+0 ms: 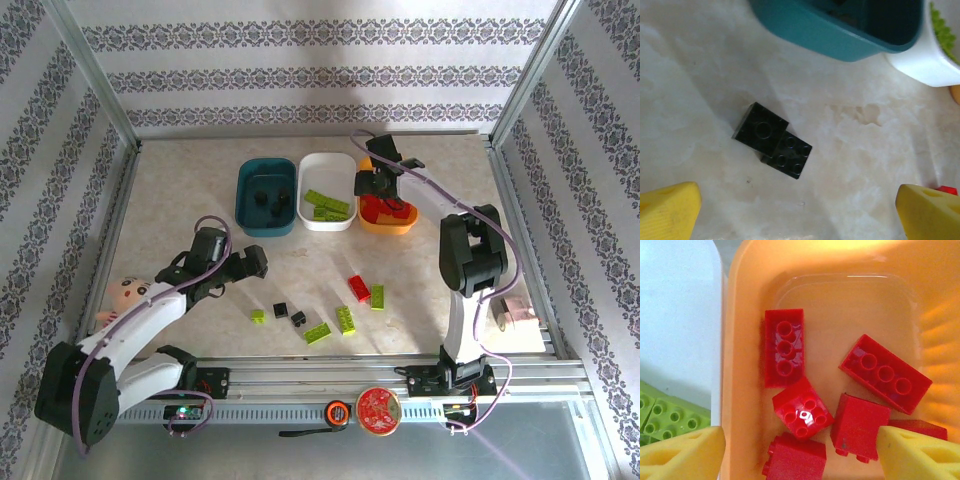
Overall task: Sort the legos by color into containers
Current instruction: Place the lego in the container.
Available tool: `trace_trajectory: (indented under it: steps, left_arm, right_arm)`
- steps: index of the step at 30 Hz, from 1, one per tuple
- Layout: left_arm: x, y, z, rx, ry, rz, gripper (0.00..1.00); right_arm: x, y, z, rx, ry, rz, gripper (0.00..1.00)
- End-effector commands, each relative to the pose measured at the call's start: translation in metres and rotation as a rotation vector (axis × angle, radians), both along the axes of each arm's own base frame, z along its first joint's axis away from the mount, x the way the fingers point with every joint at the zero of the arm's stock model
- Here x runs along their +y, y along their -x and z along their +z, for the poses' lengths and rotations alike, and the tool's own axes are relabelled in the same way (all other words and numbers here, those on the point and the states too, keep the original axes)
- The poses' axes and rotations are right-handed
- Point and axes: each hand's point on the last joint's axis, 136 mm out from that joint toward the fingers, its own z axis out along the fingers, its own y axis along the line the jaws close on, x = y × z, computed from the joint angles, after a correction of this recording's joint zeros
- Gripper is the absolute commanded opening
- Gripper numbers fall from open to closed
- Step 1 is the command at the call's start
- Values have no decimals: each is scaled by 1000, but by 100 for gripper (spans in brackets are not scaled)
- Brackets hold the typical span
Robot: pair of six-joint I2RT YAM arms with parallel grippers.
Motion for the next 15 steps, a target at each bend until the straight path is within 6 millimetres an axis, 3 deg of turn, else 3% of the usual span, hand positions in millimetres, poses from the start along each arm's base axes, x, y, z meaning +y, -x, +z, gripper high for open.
trace_trajectory:
  steps: [1, 7, 15]
  left_arm:
    - [9, -10, -8, 16, -7, 75, 100]
    - [19, -33, -20, 21, -55, 178, 96]
    - [17, -62, -30, 7, -58, 244, 84]
  right_arm:
    - [9, 12, 35, -79, -23, 16, 80]
    - [25, 40, 40, -94, -32, 73, 80]
    - [22, 64, 41, -105, -53, 80, 80]
